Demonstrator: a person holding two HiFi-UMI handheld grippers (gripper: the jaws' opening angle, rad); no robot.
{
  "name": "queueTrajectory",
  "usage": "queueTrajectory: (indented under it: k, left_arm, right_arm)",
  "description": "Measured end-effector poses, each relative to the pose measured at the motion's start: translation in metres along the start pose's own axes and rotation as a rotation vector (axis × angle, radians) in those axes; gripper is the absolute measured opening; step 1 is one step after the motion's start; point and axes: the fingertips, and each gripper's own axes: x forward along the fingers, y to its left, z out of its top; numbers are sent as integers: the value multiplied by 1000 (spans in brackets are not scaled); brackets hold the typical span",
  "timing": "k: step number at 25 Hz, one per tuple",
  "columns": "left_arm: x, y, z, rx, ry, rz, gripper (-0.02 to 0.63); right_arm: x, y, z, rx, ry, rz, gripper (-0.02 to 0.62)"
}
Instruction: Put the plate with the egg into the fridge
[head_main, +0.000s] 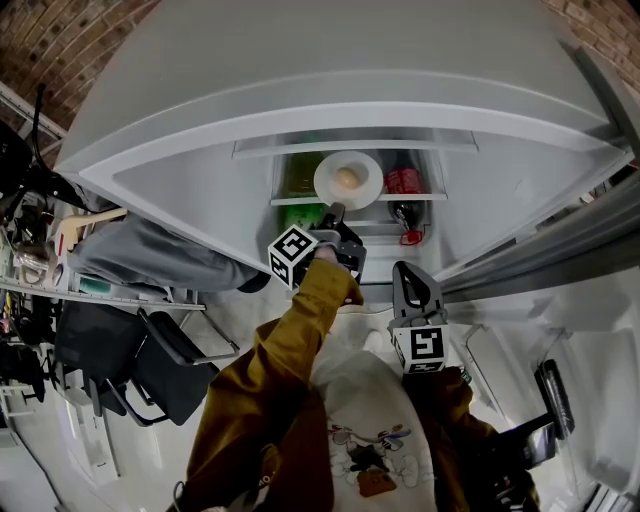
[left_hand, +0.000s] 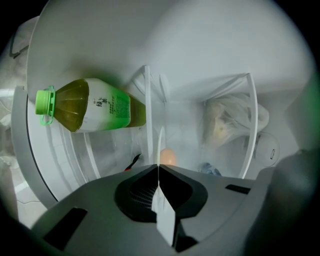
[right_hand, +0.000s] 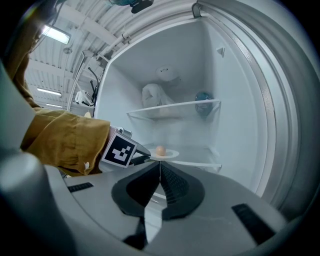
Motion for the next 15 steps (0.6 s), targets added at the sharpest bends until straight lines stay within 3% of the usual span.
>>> queueTrajectory:
  k: [15]
  left_arm:
    - [13, 1, 7, -14, 8, 10, 15]
  right_arm:
    - [0, -5, -6, 2, 12, -18, 6]
